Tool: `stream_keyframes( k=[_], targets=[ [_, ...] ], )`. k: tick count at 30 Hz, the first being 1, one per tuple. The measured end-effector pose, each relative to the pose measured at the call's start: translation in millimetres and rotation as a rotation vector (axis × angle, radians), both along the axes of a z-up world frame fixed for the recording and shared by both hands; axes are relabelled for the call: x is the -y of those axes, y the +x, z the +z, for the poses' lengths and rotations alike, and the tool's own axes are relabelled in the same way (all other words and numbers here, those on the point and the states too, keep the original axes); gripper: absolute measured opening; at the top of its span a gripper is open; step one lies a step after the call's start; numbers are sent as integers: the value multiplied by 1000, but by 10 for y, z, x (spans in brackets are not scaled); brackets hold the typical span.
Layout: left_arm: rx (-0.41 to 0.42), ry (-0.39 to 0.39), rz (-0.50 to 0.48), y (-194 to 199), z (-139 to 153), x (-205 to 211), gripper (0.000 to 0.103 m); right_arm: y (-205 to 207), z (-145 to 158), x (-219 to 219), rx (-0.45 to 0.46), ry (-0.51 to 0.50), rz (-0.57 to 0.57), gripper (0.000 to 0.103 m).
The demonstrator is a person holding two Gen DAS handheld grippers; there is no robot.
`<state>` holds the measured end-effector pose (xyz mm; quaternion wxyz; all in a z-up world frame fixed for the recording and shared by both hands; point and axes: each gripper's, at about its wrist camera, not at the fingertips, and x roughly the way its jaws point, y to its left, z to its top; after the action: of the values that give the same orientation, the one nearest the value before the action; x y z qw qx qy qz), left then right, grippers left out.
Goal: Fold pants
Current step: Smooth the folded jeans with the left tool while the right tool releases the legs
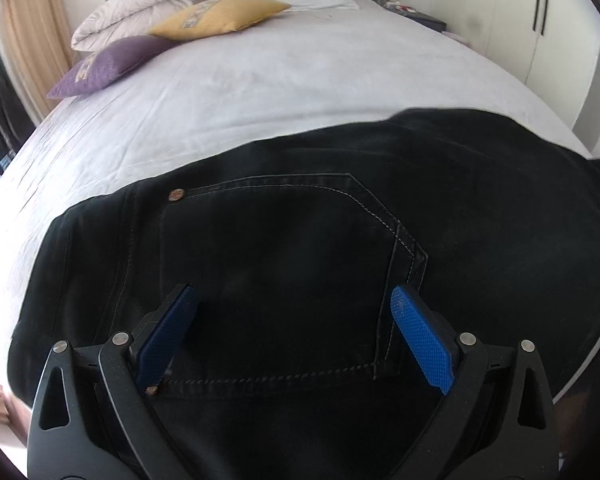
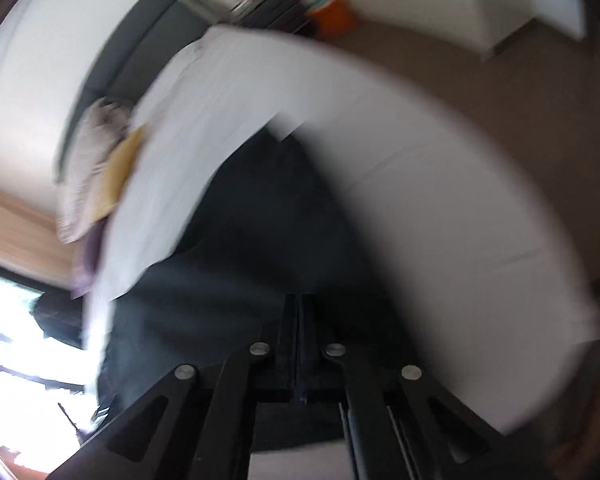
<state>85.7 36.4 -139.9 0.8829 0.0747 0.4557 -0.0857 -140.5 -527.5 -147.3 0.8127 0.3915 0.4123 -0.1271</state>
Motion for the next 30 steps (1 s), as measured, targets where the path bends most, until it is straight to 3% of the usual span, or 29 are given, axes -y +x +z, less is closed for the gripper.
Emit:
stream_keyframes(
  k=[1, 2, 4, 8, 10, 11, 12, 13, 14, 15, 16, 17, 18, 19, 20, 23, 26, 30],
  targets=[
    [9, 4, 0, -27, 34, 14, 99, -88, 118, 34, 14, -24, -14, 15],
    [18, -1, -6, -52, 62, 41, 99, -137, 200, 26, 29, -22, -18, 48],
    [35, -23, -33, -118, 125, 143, 99, -172, 396, -201, 115, 14, 34, 69],
    [25, -43, -120, -228, 119, 540, 99, 77, 346, -886, 198, 156, 250, 70],
    [1, -26, -159, -282, 23, 717, 99, 230, 154, -1114, 152, 168, 304, 70],
    [-12, -4, -170, -301, -35, 778, 99, 264, -18, -1115, 90, 169, 286, 64],
    [-14, 14, -170, -337, -88, 798, 100, 217, -126, -1029, 79, 200, 256, 39],
    [-5, 7, -169, -394, -92, 796, 99, 153, -209, -892, 87, 246, 220, 25],
    [-9, -2, -170, -413, -90, 767, 99, 20, -262, -718, 64, 264, 165, 1],
    [-16, -10, -172, -434, -88, 726, 99, -99, -255, -605, 50, 245, 133, 0],
    [-19, -12, -175, -463, -106, 680, 99, -213, -213, -480, 31, 201, 92, 0],
    [-22, -11, -180, -492, -107, 649, 99, -397, -144, -336, -12, 131, 33, 7],
    [-22, -7, -182, -536, -102, 617, 99, -576, -89, -206, -55, 89, -37, 37],
    [-19, -3, -180, -578, -98, 606, 99, -694, -58, -140, -58, 92, -86, 49],
    [-18, 2, -177, -609, -99, 603, 99, -893, 29, -31, 1, 139, -134, 58],
    [-14, 7, -156, -670, -122, 599, 99, -1094, 37, -33, 146, 289, -158, 60],
    [-11, 13, -146, -738, -121, 573, 100, -1129, -166, 19, 183, 438, -180, 60],
    [-23, 7, -155, -732, -116, 575, 99, -935, -287, -10, 171, 459, -159, 60]
  ],
)
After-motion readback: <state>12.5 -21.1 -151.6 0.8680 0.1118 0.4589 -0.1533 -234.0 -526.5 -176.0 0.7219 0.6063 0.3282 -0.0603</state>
